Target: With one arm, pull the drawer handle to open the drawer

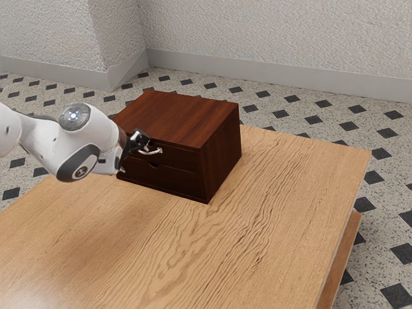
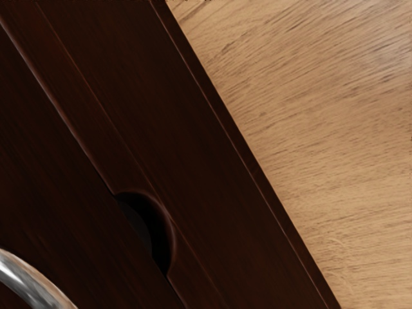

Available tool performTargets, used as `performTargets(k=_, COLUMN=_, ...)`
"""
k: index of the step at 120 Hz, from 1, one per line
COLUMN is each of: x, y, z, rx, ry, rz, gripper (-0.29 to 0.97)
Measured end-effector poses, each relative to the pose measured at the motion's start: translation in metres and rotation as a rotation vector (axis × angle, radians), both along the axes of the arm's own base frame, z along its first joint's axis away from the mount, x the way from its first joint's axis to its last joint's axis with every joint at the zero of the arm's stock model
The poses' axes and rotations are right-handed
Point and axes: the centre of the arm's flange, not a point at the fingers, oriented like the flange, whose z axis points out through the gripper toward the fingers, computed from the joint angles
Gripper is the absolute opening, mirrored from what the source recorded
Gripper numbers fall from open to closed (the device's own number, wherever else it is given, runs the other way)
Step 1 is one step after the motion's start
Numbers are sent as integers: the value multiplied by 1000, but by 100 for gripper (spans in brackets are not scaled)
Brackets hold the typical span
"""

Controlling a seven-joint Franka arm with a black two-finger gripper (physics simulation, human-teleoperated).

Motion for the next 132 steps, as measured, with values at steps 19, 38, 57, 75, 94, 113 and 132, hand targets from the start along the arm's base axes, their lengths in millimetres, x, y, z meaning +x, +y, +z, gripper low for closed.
performTargets(k=19, x=-1, y=2, z=-3, rx=-1, ry=5, rz=5, gripper=69)
performTargets(k=38, x=-5, y=1, z=-3, rx=-7, ry=8, rz=7, gripper=67)
performTargets(k=57, x=-14, y=1, z=1, rx=-16, ry=14, rz=9, gripper=66)
performTargets(k=75, x=-23, y=2, z=-1, rx=-22, ry=31, rz=14, gripper=68)
performTargets(k=94, x=-37, y=3, z=-1, rx=-36, ry=42, rz=18, gripper=68)
performTargets(k=113, x=-57, y=4, z=4, rx=-63, ry=41, rz=26, gripper=66)
performTargets(k=132, x=-72, y=7, z=0, rx=-77, ry=60, rz=36, gripper=68)
